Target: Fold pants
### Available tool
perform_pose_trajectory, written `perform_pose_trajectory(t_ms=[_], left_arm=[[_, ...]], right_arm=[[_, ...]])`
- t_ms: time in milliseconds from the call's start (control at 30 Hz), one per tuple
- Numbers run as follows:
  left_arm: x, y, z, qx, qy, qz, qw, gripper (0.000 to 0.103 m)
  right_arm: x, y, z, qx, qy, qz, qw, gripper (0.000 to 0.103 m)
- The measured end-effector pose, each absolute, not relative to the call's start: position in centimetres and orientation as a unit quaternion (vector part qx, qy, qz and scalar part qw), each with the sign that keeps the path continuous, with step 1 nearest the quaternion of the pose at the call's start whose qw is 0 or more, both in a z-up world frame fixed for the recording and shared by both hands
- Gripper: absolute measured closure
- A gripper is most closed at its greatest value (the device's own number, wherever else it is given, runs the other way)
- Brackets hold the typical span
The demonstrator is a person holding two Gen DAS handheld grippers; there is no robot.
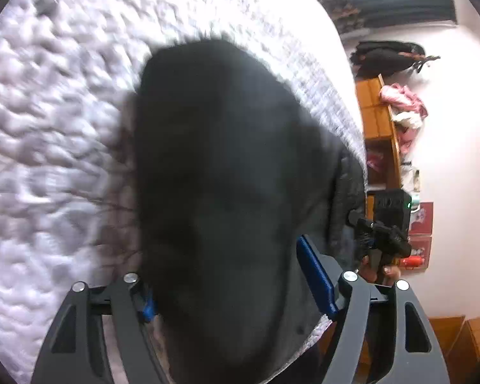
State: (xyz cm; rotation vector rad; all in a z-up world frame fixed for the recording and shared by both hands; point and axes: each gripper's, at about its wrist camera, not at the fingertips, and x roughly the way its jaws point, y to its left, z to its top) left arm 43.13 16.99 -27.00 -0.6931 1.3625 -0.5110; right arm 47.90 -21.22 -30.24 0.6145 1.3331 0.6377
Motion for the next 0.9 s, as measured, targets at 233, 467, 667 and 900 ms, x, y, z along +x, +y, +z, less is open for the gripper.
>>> perform_pose_trajectory(t_ms=[233, 467, 667, 900], left_arm=[[39.9, 18.7, -20.9, -0.243, 0.501, -0.126, 0.821, 0.009], [41.7, 15.0, -23.2, -0.21, 0.54, -0.076, 0.812, 0.009], [39.0, 15.0, -22.1, -0.214, 0.528, -0.088, 0.817, 0.004], [36.0, 13.9, -21.4, -0.196, 0.511, -0.084, 0.833, 0.004]], right_arm=[[47.7, -22.7, -21.9, 0.217, 0.499, 0.253, 0.8, 0.024], [52.1, -18.4, -26.3, 0.266, 0.556, 0.241, 0.75, 0.04], [48.8, -19.9, -23.3, 0.276, 0.514, 0.272, 0.765, 0.03], [41.0, -20.3, -24.3, 0.304, 0.515, 0.29, 0.747, 0.028]])
